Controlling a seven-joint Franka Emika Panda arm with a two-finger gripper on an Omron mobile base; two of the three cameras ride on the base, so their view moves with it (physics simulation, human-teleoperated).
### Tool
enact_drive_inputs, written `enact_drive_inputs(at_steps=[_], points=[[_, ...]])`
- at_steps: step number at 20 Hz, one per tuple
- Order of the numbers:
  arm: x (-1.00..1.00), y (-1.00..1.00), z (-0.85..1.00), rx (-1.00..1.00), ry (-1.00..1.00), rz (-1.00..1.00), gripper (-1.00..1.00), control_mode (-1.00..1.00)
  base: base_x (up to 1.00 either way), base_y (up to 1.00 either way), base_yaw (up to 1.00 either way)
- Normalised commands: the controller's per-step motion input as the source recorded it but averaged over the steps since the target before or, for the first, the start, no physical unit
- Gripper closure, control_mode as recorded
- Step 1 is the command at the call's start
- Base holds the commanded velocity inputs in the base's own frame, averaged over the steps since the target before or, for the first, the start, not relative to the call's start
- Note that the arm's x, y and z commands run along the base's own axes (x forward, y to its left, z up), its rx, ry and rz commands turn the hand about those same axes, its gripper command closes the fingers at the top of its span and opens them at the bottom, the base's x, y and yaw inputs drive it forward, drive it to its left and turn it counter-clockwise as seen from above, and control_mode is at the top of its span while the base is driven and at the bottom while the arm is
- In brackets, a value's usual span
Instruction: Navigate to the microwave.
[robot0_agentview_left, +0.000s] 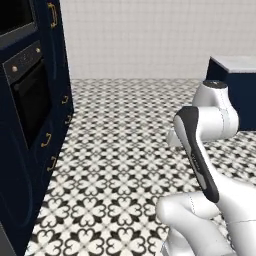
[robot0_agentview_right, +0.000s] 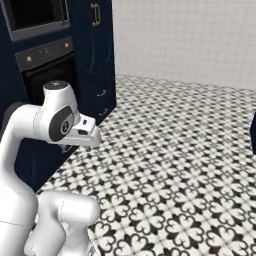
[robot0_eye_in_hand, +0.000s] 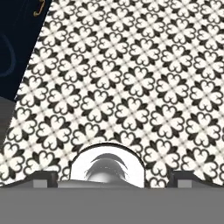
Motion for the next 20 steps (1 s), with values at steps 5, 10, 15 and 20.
enact_drive_inputs(at_steps=[5, 10, 15, 20], points=[[0.00, 0.00, 0.00, 0.00, 0.00, 0.00, -1.00, 1.00, 0.96, -0.17, 0.63], [0.00, 0.00, 0.00, 0.00, 0.00, 0.00, -1.00, 1.00, 1.00, -0.50, 0.43], [0.00, 0.00, 0.00, 0.00, 0.00, 0.00, -1.00, 1.00, 1.00, -0.38, 0.39], [0.00, 0.00, 0.00, 0.00, 0.00, 0.00, -1.00, 1.00, 1.00, -0.34, 0.49]])
